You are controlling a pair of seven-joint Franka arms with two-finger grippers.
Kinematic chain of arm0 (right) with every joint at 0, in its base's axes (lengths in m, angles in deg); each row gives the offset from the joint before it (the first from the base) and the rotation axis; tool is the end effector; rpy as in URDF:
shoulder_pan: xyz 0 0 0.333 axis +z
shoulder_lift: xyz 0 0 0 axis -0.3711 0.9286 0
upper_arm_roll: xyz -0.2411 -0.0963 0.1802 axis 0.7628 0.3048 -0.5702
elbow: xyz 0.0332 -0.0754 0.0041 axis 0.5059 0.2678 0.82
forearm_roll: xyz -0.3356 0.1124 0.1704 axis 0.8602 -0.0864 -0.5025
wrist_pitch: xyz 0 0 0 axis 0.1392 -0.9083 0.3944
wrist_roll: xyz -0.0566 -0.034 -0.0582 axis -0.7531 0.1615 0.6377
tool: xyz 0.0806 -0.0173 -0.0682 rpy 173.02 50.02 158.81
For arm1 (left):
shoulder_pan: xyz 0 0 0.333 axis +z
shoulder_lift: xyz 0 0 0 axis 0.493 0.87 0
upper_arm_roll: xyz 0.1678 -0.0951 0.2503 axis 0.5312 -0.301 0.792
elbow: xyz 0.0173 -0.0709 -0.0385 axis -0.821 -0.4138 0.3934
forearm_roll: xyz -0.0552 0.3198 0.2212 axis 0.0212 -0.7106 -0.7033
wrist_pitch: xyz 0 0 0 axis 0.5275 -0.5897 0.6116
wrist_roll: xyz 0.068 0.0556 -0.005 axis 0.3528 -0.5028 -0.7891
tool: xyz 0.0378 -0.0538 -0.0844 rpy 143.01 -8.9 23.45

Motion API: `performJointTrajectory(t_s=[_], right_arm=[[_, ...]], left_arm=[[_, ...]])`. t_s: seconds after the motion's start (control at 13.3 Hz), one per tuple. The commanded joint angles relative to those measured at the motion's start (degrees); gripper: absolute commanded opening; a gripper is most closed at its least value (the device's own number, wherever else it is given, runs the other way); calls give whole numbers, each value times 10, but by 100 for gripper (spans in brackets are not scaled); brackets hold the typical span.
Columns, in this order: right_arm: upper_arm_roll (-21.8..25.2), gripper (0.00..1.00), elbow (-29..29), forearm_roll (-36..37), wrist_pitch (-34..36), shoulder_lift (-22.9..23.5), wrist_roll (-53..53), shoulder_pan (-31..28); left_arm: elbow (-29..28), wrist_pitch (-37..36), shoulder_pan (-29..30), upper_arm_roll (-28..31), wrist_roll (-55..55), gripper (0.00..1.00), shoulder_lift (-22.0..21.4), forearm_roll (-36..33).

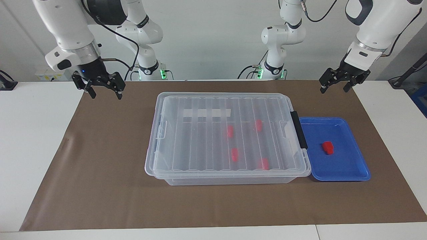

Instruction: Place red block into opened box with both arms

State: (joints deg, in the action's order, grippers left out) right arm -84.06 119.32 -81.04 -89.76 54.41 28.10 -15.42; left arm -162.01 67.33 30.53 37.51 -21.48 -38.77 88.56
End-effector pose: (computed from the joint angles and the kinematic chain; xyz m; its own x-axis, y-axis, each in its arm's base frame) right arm 0.5644 0.0382 0.6018 0.9920 -0.0797 0.0980 -0.0791 -0.9968 -0.0102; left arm 0.5486 -0.0186 0.6248 1.0000 -0.0010 0.0026 -0.0011 -0.9997 0.0256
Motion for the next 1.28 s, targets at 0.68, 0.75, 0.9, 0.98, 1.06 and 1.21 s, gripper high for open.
performJointTrajectory(t_s=[0.68, 0.75, 0.9, 0.98, 1.06, 1.21], right_arm=[[-6, 100, 84, 7, -190, 88, -31, 84], [-6, 100, 89, 15, -190, 88, -29, 83], [-6, 100, 96, 33, -187, 88, -30, 83], [-6, 100, 102, 36, -190, 88, -30, 82], [-5, 100, 107, 40, -191, 88, -30, 81], [-5, 100, 108, 63, -190, 89, -29, 81]], left_arm=[[-13, 11, -6, 4, -8, 100, -12, -10], [-13, 11, -6, 4, -8, 100, -11, -10], [-13, 11, -6, 4, -8, 100, -11, -10], [-11, 11, -5, 4, -7, 100, -11, -10], [-11, 11, -4, 4, -7, 100, -11, -10], [-10, 11, -3, 4, -6, 100, -11, -10]])
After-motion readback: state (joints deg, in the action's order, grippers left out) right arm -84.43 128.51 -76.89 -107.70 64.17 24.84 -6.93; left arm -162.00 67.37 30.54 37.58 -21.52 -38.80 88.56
